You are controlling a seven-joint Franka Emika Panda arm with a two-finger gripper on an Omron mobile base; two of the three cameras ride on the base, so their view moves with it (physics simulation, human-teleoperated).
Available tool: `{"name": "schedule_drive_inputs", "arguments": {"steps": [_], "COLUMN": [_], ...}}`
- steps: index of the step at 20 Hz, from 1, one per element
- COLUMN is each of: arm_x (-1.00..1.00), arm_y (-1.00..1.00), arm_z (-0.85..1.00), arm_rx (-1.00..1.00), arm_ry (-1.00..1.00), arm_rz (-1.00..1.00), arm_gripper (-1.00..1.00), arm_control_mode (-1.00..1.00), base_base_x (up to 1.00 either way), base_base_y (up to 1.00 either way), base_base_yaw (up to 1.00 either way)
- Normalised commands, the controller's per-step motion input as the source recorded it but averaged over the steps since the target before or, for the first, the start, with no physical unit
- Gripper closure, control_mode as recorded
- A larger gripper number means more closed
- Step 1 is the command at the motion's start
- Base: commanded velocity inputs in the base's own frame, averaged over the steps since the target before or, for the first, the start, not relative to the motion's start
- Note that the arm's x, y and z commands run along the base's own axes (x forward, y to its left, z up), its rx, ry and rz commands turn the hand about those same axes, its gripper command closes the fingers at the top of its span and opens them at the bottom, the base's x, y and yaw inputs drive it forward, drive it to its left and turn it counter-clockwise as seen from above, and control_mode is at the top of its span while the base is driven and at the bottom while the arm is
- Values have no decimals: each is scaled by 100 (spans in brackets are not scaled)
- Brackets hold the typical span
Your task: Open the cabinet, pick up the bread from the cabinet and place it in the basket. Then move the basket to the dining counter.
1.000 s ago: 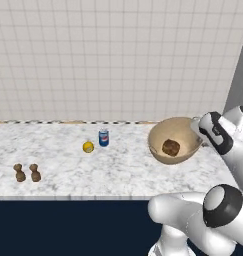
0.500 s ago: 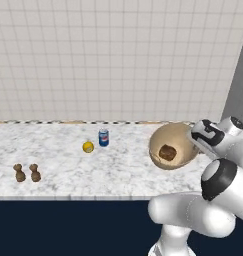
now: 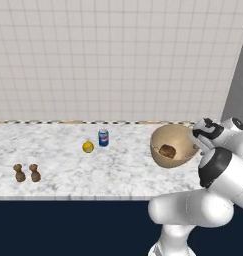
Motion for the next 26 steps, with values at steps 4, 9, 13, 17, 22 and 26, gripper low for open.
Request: {"name": "schedule_drive_inputs", "arguments": {"steps": [4, 9, 13, 17, 22, 26], "arm_x": [-19, -68, -72, -65, -34, -28], "arm_y": [0, 24, 88, 92, 99, 97], "arm_z": [47, 75, 71, 59, 46, 43], "arm_rx": [0, 0, 0, 7, 5, 5], "arm_ry": [-1, -25, -28, -18, -15, -13], "arm_rz": [0, 4, 17, 21, 24, 25], "arm_gripper": [-100, -100, -100, -100, -100, -100], "arm_control_mode": [-100, -100, -100, -100, -100, -100], "base_base_x": [0, 0, 0, 0, 0, 0], "base_base_y": [0, 0, 0, 0, 0, 0], "base_base_yaw": [0, 0, 0, 0, 0, 0]}}
